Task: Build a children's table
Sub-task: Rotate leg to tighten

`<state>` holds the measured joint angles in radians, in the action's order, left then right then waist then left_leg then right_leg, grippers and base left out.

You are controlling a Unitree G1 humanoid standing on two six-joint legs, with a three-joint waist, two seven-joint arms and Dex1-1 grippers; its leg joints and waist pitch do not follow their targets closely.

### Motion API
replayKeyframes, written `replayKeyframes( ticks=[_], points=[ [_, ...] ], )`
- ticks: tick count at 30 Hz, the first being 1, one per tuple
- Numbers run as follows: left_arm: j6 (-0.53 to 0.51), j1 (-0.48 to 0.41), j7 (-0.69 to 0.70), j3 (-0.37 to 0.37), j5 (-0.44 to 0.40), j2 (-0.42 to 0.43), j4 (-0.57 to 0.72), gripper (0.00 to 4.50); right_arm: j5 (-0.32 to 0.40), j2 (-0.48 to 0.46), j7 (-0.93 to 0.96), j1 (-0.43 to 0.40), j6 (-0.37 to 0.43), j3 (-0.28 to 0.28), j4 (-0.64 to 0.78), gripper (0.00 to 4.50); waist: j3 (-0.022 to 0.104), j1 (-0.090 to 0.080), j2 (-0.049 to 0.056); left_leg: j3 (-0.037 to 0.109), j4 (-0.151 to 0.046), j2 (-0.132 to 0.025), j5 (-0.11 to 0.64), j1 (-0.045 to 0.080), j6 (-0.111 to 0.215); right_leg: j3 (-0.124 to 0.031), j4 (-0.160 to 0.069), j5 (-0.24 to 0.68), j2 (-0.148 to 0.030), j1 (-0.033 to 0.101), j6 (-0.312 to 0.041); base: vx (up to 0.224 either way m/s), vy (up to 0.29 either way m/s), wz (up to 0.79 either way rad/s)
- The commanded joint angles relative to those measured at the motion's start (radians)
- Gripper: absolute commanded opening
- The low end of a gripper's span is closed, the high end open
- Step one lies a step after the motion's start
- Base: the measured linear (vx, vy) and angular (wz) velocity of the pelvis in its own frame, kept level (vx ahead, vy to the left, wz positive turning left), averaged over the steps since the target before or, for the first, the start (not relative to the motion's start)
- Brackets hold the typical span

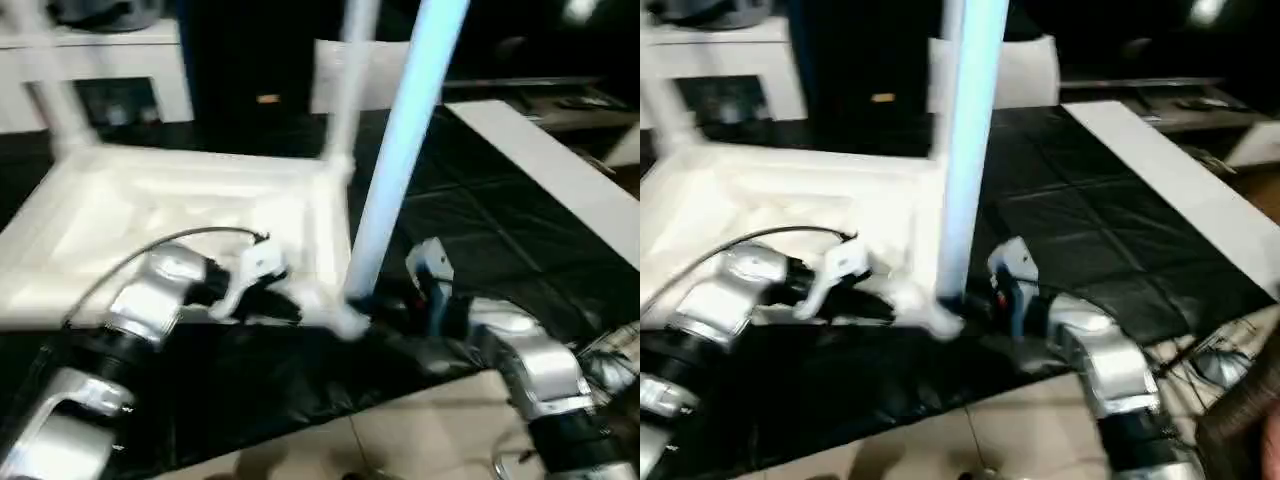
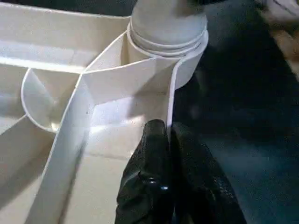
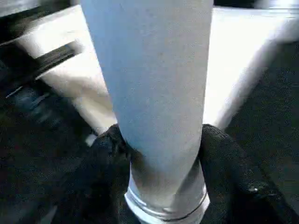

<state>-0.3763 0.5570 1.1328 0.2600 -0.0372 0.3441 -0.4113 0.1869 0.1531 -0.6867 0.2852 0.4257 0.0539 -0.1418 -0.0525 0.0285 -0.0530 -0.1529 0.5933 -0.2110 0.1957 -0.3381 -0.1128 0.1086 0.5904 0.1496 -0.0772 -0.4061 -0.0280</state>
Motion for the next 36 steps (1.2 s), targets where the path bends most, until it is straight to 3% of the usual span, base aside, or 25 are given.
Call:
replayKeyframes(
  ticks=[1,3,7,8,9,10,13,22,25,27,31,36],
  points=[
    [-0.023,0.013,-0.057,0.035,0.063,-0.126,0.093,0.00,0.007,-0.097,0.059,0.051,0.016,0.098,-0.017,1.94,0.061,0.002,0.007,0.001,-0.073,-0.009,0.242,-0.017,0.005,-0.039,-0.098,0.543,-0.066,0.053,-0.059,0.000,0.000,0.00],
    [-0.081,0.016,-0.217,0.008,0.035,-0.207,0.096,0.00,-0.025,-0.199,0.222,0.108,0.022,0.067,-0.088,1.94,0.063,-0.009,0.008,0.001,-0.073,-0.010,0.227,-0.016,0.008,-0.042,-0.093,0.497,-0.063,0.050,-0.080,0.000,0.000,0.00],
    [-0.114,0.014,-0.304,-0.012,0.005,-0.248,0.112,0.00,-0.056,-0.264,0.319,0.151,0.013,0.051,-0.135,1.94,0.071,-0.016,0.011,-0.003,-0.070,-0.011,0.158,-0.020,0.032,-0.051,-0.074,0.340,-0.058,0.057,-0.123,0.000,0.000,0.00],
    [-0.115,0.013,-0.307,-0.012,0.004,-0.248,0.114,0.00,-0.057,-0.267,0.317,0.150,0.008,0.052,-0.135,1.94,0.073,-0.016,0.006,-0.005,-0.069,-0.010,0.145,-0.021,0.039,-0.052,-0.072,0.312,-0.057,0.058,-0.128,0.000,0.000,0.00],
    [-0.120,0.008,-0.310,-0.008,0.000,-0.242,0.125,0.00,-0.061,-0.270,0.304,0.140,-0.006,0.057,-0.122,2.49,0.078,-0.013,0.009,-0.006,-0.065,-0.012,0.084,-0.025,0.054,-0.056,-0.055,0.192,-0.057,0.062,-0.161,0.000,0.000,0.00],
    [-0.118,0.006,-0.307,-0.005,-0.002,-0.236,0.129,0.00,-0.061,-0.269,0.300,0.135,-0.010,0.058,-0.115,2.63,0.076,-0.012,0.008,-0.008,-0.065,-0.012,0.075,-0.025,0.062,-0.056,-0.054,0.170,-0.056,0.061,-0.169,0.000,0.000,0.00],
    [-0.105,-0.006,-0.287,0.001,-0.007,-0.198,0.143,0.00,-0.054,-0.245,0.265,0.100,-0.027,0.057,-0.077,2.86,0.072,-0.010,0.011,-0.009,-0.068,-0.013,0.093,-0.023,0.073,-0.056,-0.056,0.181,-0.058,0.062,-0.178,0.000,0.000,0.00],
    [-0.027,-0.027,-0.177,-0.007,0.009,-0.096,0.144,0.00,-0.018,-0.103,0.126,0.019,-0.058,0.036,0.022,3.66,0.063,-0.001,0.015,-0.009,-0.073,-0.014,0.191,-0.016,0.052,-0.054,-0.077,0.343,-0.058,0.057,-0.129,0.000,0.000,0.00],
    [0.053,-0.033,-0.036,0.005,0.031,-0.014,0.120,0.00,0.000,0.052,-0.051,-0.013,-0.081,0.013,0.059,3.96,0.064,0.010,0.014,-0.010,-0.071,-0.014,0.196,-0.014,0.058,-0.056,-0.082,0.363,-0.058,0.058,-0.109,0.000,0.000,0.00],
    [0.069,-0.033,-0.017,0.008,0.034,-0.005,0.116,0.00,0.003,0.070,-0.073,-0.015,-0.084,0.012,0.061,4.08,0.064,0.013,0.016,-0.010,-0.070,-0.015,0.186,-0.016,0.064,-0.056,-0.077,0.336,-0.058,0.055,-0.122,0.000,0.000,0.00],
    [0.150,-0.024,0.113,0.042,0.052,0.057,0.086,0.00,0.022,0.194,-0.226,-0.005,-0.100,0.027,0.047,4.44,0.063,0.024,0.017,-0.011,-0.070,-0.018,0.191,-0.011,0.064,-0.056,-0.076,0.341,-0.058,0.053,-0.134,0.000,0.000,0.00],
    [0.208,-0.007,0.227,0.079,0.064,0.095,0.058,0.00,0.034,0.273,-0.369,0.031,-0.124,0.068,0.009,4.44,0.064,0.036,0.017,-0.011,-0.071,-0.019,0.201,-0.009,0.060,-0.055,-0.072,0.327,-0.060,0.054,-0.153,0.000,0.000,0.00]
  ],
)
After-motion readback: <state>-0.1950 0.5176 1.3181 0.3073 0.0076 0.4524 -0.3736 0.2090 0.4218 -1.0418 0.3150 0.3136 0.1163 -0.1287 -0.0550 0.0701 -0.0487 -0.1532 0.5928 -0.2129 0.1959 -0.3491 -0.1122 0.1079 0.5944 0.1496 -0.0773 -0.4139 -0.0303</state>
